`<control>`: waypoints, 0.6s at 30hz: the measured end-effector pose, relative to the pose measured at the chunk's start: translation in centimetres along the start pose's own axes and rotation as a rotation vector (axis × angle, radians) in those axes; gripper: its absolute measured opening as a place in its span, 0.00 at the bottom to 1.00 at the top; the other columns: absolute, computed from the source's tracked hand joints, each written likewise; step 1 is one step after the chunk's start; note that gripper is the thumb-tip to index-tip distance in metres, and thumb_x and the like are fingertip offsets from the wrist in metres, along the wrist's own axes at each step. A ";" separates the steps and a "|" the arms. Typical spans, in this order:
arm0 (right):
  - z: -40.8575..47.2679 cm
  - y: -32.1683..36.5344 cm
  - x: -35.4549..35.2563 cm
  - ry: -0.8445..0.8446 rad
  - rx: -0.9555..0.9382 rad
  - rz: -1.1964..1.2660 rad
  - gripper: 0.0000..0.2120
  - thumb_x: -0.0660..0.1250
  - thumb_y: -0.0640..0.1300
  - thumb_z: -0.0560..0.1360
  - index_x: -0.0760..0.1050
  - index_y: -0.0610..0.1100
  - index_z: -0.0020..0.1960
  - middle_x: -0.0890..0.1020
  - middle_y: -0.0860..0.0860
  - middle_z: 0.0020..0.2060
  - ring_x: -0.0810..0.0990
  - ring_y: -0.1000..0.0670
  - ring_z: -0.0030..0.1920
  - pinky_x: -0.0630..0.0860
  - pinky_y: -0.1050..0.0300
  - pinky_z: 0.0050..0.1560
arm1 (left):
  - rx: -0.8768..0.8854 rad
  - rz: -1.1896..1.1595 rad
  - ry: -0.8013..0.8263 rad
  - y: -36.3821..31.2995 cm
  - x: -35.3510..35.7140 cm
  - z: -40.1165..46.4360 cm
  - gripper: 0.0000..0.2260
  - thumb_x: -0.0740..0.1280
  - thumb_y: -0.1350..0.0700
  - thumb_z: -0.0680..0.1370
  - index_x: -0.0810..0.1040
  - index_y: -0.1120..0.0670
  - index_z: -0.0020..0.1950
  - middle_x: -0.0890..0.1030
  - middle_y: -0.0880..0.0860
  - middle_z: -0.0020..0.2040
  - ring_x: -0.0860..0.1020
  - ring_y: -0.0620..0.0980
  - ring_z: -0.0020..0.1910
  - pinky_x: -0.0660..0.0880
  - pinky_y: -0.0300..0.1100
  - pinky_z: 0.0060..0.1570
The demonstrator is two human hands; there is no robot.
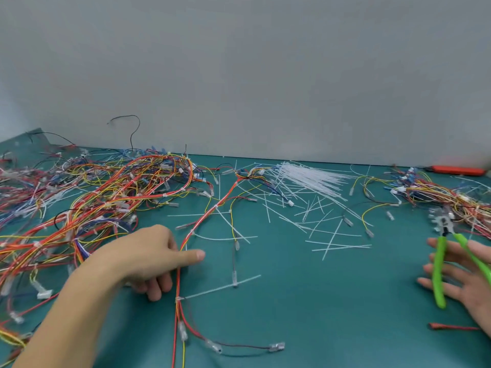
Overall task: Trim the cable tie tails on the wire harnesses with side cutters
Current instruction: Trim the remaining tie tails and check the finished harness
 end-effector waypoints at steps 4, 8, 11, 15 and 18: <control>1.4 1.4 -3.5 0.373 0.097 0.398 0.37 0.32 0.52 0.84 0.44 0.20 0.76 0.48 0.20 0.75 0.49 0.19 0.76 0.37 0.25 0.75 | 0.103 0.019 0.218 -0.2 0.3 -0.8 0.20 0.75 0.39 0.74 0.78 0.56 0.47 0.88 0.53 0.39 0.87 0.51 0.36 0.76 0.39 0.30; 3.0 2.9 0.5 -0.266 -0.165 -0.262 0.22 0.55 0.53 0.86 0.81 0.38 0.56 0.73 0.33 0.71 0.88 0.44 0.45 0.86 0.45 0.41 | 0.256 -0.116 0.301 -1.5 1.6 -1.1 0.14 0.75 0.47 0.77 0.77 0.56 0.51 0.88 0.55 0.42 0.87 0.53 0.38 0.76 0.39 0.29; 3.0 1.7 5.5 -0.203 -0.126 -0.165 0.18 0.64 0.54 0.81 0.81 0.41 0.56 0.82 0.43 0.54 0.84 0.43 0.44 0.85 0.38 0.41 | 0.381 -0.328 0.220 -3.0 2.5 -0.8 0.10 0.71 0.52 0.82 0.75 0.58 0.53 0.86 0.56 0.42 0.87 0.58 0.40 0.78 0.42 0.28; 2.4 -0.3 13.3 0.096 0.197 -0.039 0.24 0.67 0.57 0.76 0.83 0.40 0.62 0.81 0.43 0.47 0.83 0.42 0.47 0.81 0.32 0.54 | 0.491 -0.777 0.088 -5.3 3.2 -0.6 0.12 0.71 0.53 0.79 0.73 0.59 0.53 0.85 0.61 0.44 0.86 0.63 0.41 0.80 0.44 0.26; 2.1 -1.7 17.7 0.320 0.395 0.068 0.27 0.67 0.57 0.75 0.79 0.39 0.66 0.80 0.41 0.52 0.82 0.41 0.51 0.81 0.41 0.54 | 0.517 -0.935 0.035 -6.5 4.0 -0.3 0.11 0.69 0.53 0.77 0.72 0.58 0.52 0.84 0.61 0.43 0.86 0.62 0.38 0.82 0.46 0.29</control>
Point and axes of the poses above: each hand's wrist, its own z-axis towards the middle knuckle, its own x-axis out of the palm, y = z × x, the point moved 2 cm from there along z, towards the middle knuckle
